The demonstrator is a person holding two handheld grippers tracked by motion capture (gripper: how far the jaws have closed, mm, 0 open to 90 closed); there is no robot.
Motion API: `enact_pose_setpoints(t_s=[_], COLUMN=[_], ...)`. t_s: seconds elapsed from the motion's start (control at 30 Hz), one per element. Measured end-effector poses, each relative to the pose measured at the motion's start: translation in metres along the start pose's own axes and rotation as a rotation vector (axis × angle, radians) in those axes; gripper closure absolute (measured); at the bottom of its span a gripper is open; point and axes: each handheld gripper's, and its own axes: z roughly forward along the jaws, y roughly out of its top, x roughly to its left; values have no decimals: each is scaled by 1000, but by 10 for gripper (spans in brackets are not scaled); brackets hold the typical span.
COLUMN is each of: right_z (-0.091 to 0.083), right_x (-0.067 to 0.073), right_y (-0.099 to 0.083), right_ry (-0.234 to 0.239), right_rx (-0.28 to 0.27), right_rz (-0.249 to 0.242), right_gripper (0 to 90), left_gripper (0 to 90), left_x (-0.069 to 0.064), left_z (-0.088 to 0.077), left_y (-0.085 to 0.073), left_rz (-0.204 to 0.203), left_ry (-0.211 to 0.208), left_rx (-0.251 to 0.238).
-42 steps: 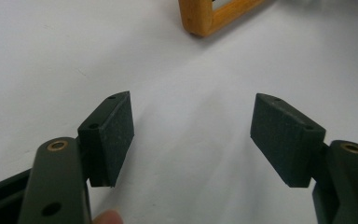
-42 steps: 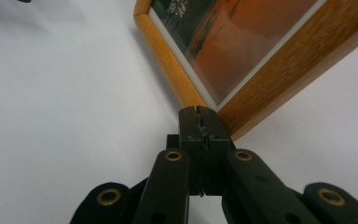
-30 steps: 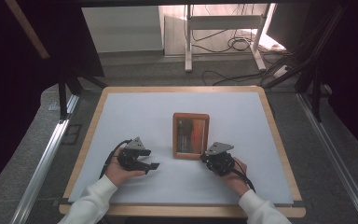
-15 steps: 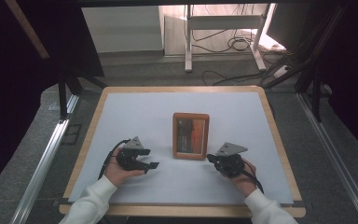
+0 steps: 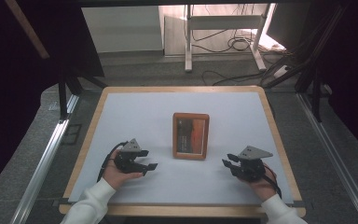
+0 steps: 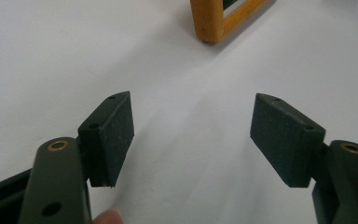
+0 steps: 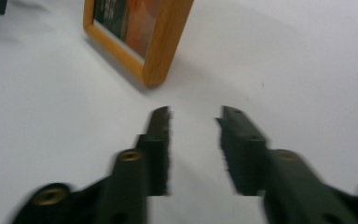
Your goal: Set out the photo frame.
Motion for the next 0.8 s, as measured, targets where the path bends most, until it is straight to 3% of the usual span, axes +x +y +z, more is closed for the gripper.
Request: enact_pose_setpoints(t_s=[0.13,0.23,0.43,0.8], right_z=[-12,-17,-18,-15], right_x=[-5,-11,-18,-18], right_y=[-14,-22,-24,-24], right_ry=[-10,-19,-36,-37], right_rx=[2,2,0,6], right_rz=[28,56,85,98], right_gripper=[413,338,273,244], left_gripper=[298,298,297,297], left_x=[0,-2,-6,-4], left_z=[0,0,-4,-4], left_y=[1,1,0,-1], left_rz=[-5,-10,-1,-8], left_ry=[9,13,31,33], left_rx=[-7,-10,-14,-22])
